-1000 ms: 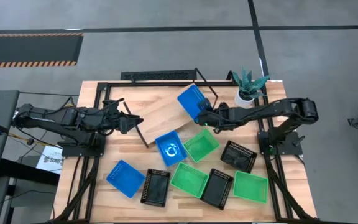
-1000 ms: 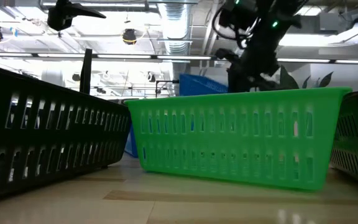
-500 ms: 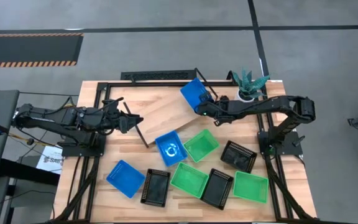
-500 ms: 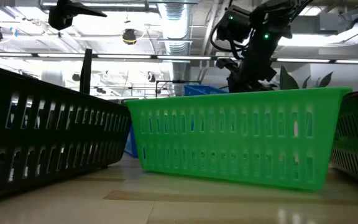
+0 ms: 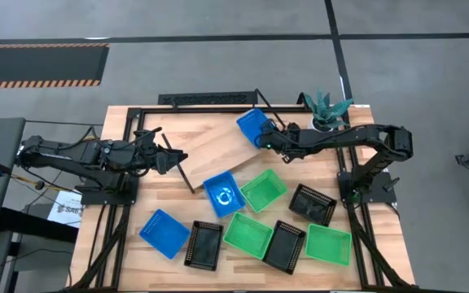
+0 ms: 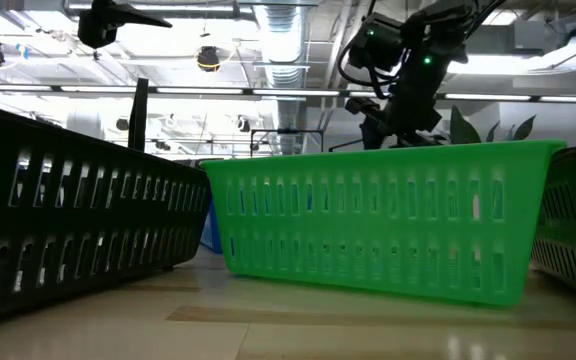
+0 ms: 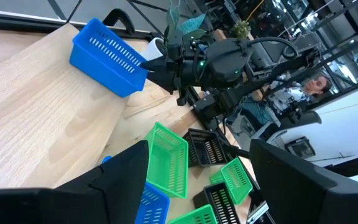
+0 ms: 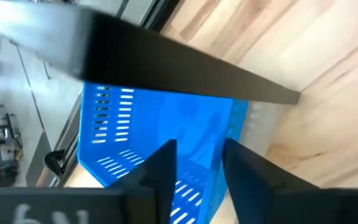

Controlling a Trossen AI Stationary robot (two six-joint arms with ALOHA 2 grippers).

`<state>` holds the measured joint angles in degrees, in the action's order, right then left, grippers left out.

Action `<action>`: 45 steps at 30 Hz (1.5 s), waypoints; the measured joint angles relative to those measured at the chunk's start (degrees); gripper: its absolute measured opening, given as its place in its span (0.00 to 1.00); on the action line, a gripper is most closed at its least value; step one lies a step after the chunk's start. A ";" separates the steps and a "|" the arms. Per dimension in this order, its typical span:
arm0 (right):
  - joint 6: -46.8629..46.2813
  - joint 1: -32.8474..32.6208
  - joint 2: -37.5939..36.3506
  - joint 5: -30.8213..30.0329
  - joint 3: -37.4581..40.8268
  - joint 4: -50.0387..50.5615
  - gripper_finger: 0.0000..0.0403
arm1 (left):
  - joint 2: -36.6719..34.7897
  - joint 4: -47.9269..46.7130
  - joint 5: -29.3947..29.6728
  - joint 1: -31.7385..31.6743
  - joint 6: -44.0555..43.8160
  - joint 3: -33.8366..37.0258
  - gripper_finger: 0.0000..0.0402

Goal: Stack baskets on shelf by color
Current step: Put the top blue bin on the shelf, then stack the top blue bin on top of the other blue bin on the shelf

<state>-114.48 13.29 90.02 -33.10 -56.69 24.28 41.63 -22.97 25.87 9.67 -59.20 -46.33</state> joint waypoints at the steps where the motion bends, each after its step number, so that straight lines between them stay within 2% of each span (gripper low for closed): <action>1: 1.42 0.01 0.00 -0.02 0.00 -0.43 0.43 | 0.00 -0.01 0.00 0.00 0.00 0.00 0.66; 6: 9.66 -0.25 -2.85 0.34 -0.02 -4.46 0.54 | -0.02 -0.01 0.02 -0.02 0.00 0.00 0.66; 9: 20.97 -1.27 -7.09 1.80 -0.02 -5.39 0.58 | -0.04 0.13 -0.09 0.00 -0.02 0.00 0.66; 14: 39.91 -4.28 -13.89 10.78 -0.07 -5.63 0.58 | -0.04 0.19 -0.32 0.00 0.00 0.00 0.66; 16: 44.23 -6.11 -15.26 14.15 -0.07 -5.74 0.57 | -0.04 0.17 -0.31 -0.01 -0.02 0.00 0.66; 19: 48.52 -9.72 -15.54 15.37 -0.09 -6.18 0.55 | -0.04 0.19 -0.26 0.00 -0.03 0.00 0.67; 22: 52.17 -12.21 -13.91 15.22 -0.09 -4.56 0.54 | -0.04 0.19 -0.07 -0.02 -0.55 0.00 0.67; 26: 56.70 -12.41 -10.72 16.16 -0.02 -1.57 0.52 | 0.24 0.20 -0.51 0.00 -1.94 -0.02 0.67; 30: 61.26 -13.07 -7.06 23.49 -1.28 -2.93 0.50 | 0.65 0.44 -2.10 0.00 -3.73 -0.02 0.67; 33: 65.78 -13.03 -3.93 29.23 -5.32 -2.85 0.49 | 0.84 0.63 -2.14 0.02 -5.71 -0.02 0.67; 38: 78.16 -13.23 1.96 33.11 -14.94 -0.14 0.46 | 1.16 0.91 -2.16 0.02 -6.14 -0.07 0.67; 45: 91.32 -13.24 9.92 33.30 -29.60 10.49 0.44 | 1.14 0.91 -2.16 0.02 -5.29 -0.07 0.67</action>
<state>-23.16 0.05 99.94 0.20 -86.29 34.77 42.76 -22.07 23.71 9.69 -64.49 -46.39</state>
